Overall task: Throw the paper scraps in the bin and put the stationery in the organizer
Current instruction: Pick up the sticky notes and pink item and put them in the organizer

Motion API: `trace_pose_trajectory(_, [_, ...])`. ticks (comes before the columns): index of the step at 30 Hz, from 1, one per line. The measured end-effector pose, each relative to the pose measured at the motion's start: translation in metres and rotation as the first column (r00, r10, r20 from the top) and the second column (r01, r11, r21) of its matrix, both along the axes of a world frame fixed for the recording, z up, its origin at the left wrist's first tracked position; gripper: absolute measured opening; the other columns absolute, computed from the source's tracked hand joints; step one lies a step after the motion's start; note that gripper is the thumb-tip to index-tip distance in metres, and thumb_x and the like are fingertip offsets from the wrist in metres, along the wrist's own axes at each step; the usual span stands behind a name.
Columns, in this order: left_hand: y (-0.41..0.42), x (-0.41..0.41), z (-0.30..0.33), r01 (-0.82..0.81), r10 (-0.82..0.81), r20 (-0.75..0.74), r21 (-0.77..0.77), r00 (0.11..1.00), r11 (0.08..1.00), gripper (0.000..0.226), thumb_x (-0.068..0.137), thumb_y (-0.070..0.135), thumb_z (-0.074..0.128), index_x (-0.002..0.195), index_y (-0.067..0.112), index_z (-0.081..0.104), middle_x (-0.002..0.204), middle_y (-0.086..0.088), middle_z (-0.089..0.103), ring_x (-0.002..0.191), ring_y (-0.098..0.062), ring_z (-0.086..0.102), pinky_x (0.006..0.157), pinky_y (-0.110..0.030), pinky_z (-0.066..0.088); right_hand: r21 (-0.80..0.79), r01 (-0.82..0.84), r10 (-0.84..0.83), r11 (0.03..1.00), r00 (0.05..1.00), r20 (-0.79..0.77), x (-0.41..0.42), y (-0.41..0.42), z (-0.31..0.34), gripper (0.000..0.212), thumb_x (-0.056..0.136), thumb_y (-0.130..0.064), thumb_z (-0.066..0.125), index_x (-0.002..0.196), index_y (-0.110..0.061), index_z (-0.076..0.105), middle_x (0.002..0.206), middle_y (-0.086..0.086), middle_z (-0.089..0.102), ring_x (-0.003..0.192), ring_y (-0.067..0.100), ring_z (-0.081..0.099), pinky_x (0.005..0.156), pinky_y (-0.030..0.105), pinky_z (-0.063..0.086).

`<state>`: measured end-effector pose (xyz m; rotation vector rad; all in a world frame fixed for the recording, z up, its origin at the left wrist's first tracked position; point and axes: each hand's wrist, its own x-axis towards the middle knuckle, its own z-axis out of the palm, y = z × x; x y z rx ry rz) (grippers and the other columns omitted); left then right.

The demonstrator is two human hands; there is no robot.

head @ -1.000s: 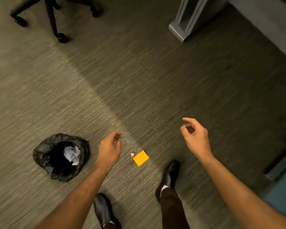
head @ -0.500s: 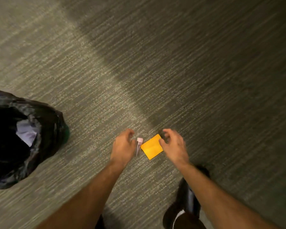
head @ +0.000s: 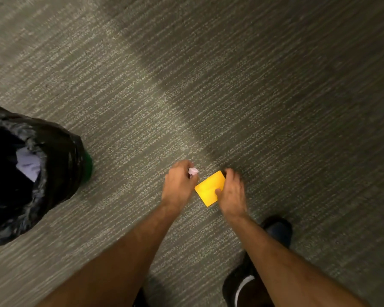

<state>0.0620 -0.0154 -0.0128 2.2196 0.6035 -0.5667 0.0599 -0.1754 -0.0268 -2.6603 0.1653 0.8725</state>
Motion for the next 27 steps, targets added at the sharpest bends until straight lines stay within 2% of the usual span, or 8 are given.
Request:
trace_pose_trajectory(3, [0.011,0.009,0.02,0.01,-0.009,0.072,-0.007,0.997,1.0,0.018,0.085,0.02,0.071,0.101,0.023,0.064,0.09,0.008,0.062,0.074,-0.008,0.058,0.065,-0.028,0.05,0.079,0.057,-0.054,0.995,0.998,-0.04,0.014,-0.005,0.012,0.031,0.09,-0.003,0.06,0.121,-0.008,0.053,0.118,0.013,0.062,0.111,0.028,0.054,0.095,0.04,0.043])
trace_pose_trajectory(5, [0.018,0.016,0.038,0.0,0.001,0.102,-0.01,0.995,1.0,0.019,0.088,0.022,0.072,0.105,0.025,0.064,0.094,0.011,0.061,0.071,0.002,0.057,0.061,-0.008,0.043,0.161,0.096,-0.09,0.982,0.995,-0.045,0.023,-0.005,0.03,0.02,0.09,-0.003,0.061,0.11,-0.007,0.06,0.112,0.011,0.063,0.107,0.026,0.054,0.089,0.035,0.042])
trace_pose_trajectory(7, [0.022,0.025,0.063,-0.005,0.007,0.136,-0.021,0.991,1.0,0.02,0.09,0.024,0.071,0.11,0.023,0.065,0.098,0.01,0.062,0.069,0.004,0.059,0.06,-0.004,0.041,0.218,0.133,-0.125,0.967,0.991,-0.052,0.033,-0.003,0.058,0.015,0.088,-0.008,0.067,0.102,-0.01,0.065,0.105,0.005,0.061,0.1,0.021,0.053,0.081,0.027,0.038])
trace_pose_trajectory(9, [0.025,0.035,0.096,0.015,-0.011,0.184,-0.02,0.983,1.0,0.023,0.091,0.025,0.07,0.114,0.021,0.066,0.101,0.007,0.064,0.073,0.001,0.061,0.066,-0.008,0.045,0.255,0.148,-0.143,0.956,0.989,-0.037,0.044,-0.002,0.093,0.011,0.086,-0.009,0.07,0.096,-0.012,0.068,0.098,0.001,0.058,0.096,0.021,0.055,0.08,0.027,0.039])
trace_pose_trajectory(12, [0.026,0.05,0.156,0.029,-0.021,0.24,-0.031,0.971,0.999,0.025,0.094,0.027,0.066,0.117,0.019,0.066,0.104,0.005,0.067,0.079,-0.007,0.065,0.075,-0.028,0.055,0.301,0.146,-0.156,0.942,0.988,0.009,0.066,-0.001,0.157,0.009,0.084,-0.007,0.07,0.091,-0.013,0.07,0.092,-0.002,0.056,0.092,0.022,0.058,0.078,0.026,0.04])
trace_pose_trajectory(20, [0.023,0.083,0.359,0.113,-0.099,0.384,-0.014,0.918,0.993,0.02,0.103,0.026,0.049,0.119,0.02,0.06,0.108,0.007,0.067,0.094,-0.007,0.059,0.08,-0.029,0.048,0.403,0.152,-0.207,0.902,0.974,0.096,0.127,-0.012,0.388,0.005,0.074,-0.019,0.064,0.077,-0.021,0.067,0.069,-0.009,0.061,0.076,0.021,0.059,0.07,0.034,0.048])
trace_pose_trajectory(23, [0.022,0.092,0.446,0.132,-0.126,0.386,0.009,0.914,0.991,0.025,0.107,0.029,0.039,0.125,0.024,0.055,0.117,0.004,0.063,0.1,-0.01,0.059,0.084,-0.03,0.045,0.429,0.142,-0.219,0.892,0.966,0.135,0.147,-0.024,0.485,0.006,0.072,-0.022,0.061,0.076,-0.023,0.066,0.065,-0.009,0.06,0.074,0.019,0.057,0.066,0.031,0.045])
trace_pose_trajectory(27, [0.01,0.111,0.574,0.122,-0.102,0.432,-0.019,0.896,0.992,0.025,0.108,0.031,0.038,0.118,0.027,0.06,0.108,0.005,0.065,0.096,-0.013,0.061,0.085,-0.038,0.049,0.456,0.117,-0.232,0.882,0.951,0.204,0.172,-0.044,0.614,0.007,0.074,-0.019,0.061,0.076,-0.023,0.067,0.061,-0.011,0.058,0.066,0.015,0.055,0.061,0.029,0.04])
